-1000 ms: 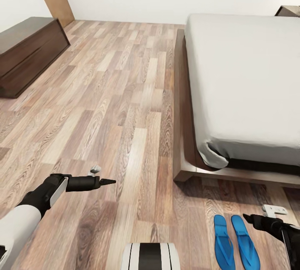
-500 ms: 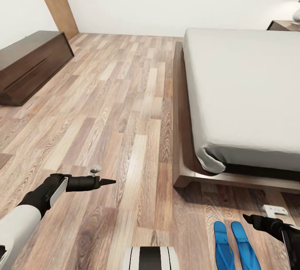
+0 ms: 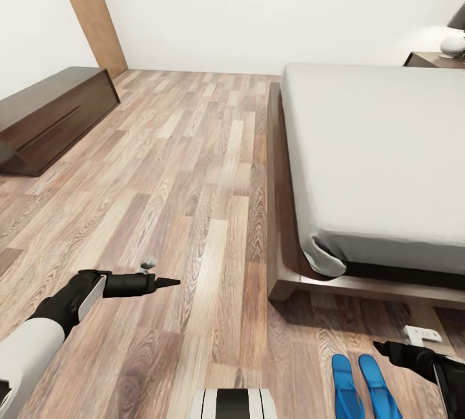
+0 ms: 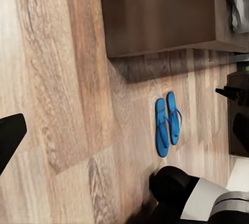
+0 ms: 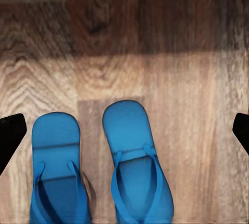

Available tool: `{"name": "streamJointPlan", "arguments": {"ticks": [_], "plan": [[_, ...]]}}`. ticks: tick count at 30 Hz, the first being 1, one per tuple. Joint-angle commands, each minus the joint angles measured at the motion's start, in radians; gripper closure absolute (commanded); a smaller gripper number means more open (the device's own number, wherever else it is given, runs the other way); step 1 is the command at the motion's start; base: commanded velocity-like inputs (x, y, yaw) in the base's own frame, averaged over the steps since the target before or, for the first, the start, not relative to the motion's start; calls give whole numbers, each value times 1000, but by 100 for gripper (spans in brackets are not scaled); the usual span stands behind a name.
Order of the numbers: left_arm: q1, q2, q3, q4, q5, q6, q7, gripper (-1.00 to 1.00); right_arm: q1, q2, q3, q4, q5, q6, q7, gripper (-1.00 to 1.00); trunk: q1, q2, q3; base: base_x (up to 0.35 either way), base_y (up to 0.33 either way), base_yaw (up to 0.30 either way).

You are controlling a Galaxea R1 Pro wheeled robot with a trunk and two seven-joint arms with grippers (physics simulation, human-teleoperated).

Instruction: In the bedroom, move the book from the bed onto either nightstand, and place the two sandals side by side next to the bed.

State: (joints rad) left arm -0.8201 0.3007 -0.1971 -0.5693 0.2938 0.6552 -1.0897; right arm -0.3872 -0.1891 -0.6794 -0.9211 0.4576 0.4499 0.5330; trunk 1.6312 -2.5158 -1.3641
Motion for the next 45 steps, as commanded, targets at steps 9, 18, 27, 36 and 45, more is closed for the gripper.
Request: {"name": "streamJointPlan", "arguments": {"ticks": [9, 18, 27, 36, 45], "plan": [[-1, -3, -5, 19, 7, 8, 1, -100, -1, 0, -3, 54, 10, 1, 8, -100, -4, 2, 34, 0, 0, 0], [-1, -3, -5, 20, 8, 8, 0, -100, -1, 0, -3, 57, 10, -6, 7, -100, -8, 4, 69, 0, 0, 0], [-1, -3, -6, 20, 8, 8, 1, -100, -1, 0, -4, 58, 10, -12, 7, -100, -12, 6, 104, 0, 0, 0], [-1, -3, -5, 20, 7, 8, 1, -100, -1, 0, -4, 59, 10, -13, 7, -100, -16, 8, 139, 0, 0, 0], [-1, -3, -5, 20, 7, 8, 1, -100, -1, 0, -4, 59, 10, -13, 7, -100, -20, 10, 173, 0, 0, 0]]}}
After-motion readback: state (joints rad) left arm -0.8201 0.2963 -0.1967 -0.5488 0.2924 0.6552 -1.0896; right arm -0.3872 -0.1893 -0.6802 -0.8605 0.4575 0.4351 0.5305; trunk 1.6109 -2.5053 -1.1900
